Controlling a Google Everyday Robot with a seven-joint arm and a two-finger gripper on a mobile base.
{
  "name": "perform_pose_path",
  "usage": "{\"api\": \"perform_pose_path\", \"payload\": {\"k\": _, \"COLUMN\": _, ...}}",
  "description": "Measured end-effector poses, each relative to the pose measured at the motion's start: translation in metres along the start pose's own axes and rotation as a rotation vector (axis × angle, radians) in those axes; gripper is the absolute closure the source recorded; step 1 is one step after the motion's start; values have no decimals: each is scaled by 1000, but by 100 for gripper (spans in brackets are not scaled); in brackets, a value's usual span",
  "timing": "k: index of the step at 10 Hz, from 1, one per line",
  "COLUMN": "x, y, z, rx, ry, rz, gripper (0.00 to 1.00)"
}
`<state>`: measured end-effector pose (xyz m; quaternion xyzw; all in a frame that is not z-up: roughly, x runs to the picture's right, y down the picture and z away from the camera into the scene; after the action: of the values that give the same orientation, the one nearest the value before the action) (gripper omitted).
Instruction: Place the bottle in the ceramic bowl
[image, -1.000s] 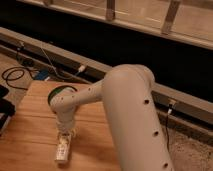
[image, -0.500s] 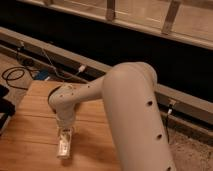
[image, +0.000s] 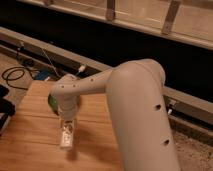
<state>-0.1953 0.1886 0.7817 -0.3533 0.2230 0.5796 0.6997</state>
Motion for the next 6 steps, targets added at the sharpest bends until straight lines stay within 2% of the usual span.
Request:
{"api": "perform_pose_path", "payload": {"k": 1, "x": -1, "y": -1, "z": 0, "rx": -3, "ry": 0, "rz": -5, "gripper": 100}}
{"api": "perform_pose_path", "payload": {"k": 3, "x": -17, "y": 1, "z": -6, "rx": -11, "ry": -17, "rz": -25, "gripper": 100}}
{"api": "perform_pose_path", "payload": {"k": 6, "x": -44, "y": 7, "z": -50, "rx": 32, "ry": -64, "rz": -71, "gripper": 100}}
